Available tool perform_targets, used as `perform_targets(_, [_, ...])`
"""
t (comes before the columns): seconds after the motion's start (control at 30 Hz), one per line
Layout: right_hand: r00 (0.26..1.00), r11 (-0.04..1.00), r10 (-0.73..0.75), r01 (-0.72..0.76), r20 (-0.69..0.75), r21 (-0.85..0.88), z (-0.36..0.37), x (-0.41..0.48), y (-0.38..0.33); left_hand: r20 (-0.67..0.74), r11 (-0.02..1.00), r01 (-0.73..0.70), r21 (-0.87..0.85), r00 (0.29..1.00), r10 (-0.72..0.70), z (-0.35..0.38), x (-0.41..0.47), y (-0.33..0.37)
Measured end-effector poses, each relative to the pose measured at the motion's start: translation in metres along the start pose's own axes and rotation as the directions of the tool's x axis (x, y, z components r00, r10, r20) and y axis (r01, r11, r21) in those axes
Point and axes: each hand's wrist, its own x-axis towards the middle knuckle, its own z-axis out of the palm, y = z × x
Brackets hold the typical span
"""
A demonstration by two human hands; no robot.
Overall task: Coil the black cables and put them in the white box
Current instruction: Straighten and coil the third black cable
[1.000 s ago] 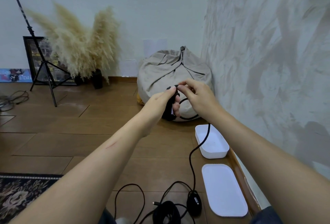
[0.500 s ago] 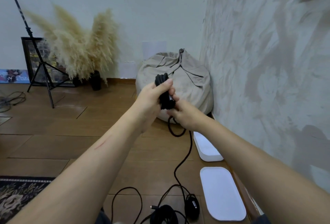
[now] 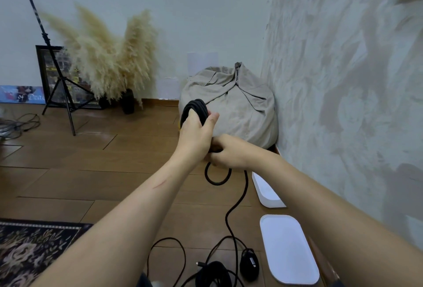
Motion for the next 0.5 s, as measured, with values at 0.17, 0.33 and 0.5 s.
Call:
perform_targets(0.17, [1.000,0.999,-0.002,0.001,0.028,0.053,-0.008,-0.006,0.001,-0.035,0.997,-0.033,0.073,0.999,0.036,0.002,0.000,-0.001])
perform_targets(0.33, [1.000,1.000,0.002,-0.002,0.023,0.003,-0.012,-0.010,0.007,-0.043,1.000,-0.025,0.016,0.999,0.026,-0.006,0.002,-0.006])
perform_targets(0.5, [0.988,0.977,-0.089,0.061,-0.130,-0.204,-0.022,-0.010,0.009,0.055,0.991,-0.030,0.132,0.998,0.023,-0.006,0.002,-0.015])
